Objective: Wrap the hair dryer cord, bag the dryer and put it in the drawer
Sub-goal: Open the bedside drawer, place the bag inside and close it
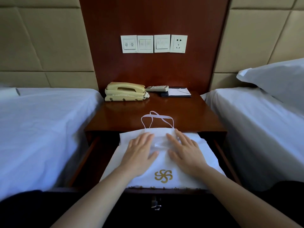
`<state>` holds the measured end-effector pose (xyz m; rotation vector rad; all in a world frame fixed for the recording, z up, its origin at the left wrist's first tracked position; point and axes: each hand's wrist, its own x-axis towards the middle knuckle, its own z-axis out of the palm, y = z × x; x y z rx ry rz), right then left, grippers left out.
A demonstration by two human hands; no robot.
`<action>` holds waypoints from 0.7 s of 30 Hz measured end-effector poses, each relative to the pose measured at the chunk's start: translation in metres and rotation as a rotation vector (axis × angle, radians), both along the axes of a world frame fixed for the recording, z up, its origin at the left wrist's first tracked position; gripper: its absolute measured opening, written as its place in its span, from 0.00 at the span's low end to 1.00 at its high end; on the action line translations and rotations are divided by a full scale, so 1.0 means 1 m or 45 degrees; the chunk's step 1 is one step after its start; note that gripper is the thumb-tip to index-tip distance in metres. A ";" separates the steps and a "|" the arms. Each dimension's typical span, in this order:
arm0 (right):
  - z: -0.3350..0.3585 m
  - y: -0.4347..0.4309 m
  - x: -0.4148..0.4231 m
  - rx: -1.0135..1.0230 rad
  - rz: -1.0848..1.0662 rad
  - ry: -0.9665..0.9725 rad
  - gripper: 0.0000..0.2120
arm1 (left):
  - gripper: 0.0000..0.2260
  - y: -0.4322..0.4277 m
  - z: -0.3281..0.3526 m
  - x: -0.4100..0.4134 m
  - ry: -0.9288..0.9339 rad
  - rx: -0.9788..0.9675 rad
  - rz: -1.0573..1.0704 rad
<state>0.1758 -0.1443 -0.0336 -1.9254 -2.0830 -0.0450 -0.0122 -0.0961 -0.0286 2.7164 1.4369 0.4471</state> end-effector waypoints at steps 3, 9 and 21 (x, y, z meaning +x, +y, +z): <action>-0.004 0.003 0.002 -0.078 0.002 -0.086 0.39 | 0.32 0.005 -0.008 0.011 0.117 -0.086 -0.113; 0.000 0.001 0.005 -0.248 0.022 -0.182 0.45 | 0.36 0.006 -0.015 0.017 0.153 -0.388 -0.066; 0.038 0.017 -0.003 -0.526 0.058 -0.427 0.28 | 0.45 0.008 0.003 0.015 0.068 -0.946 -0.021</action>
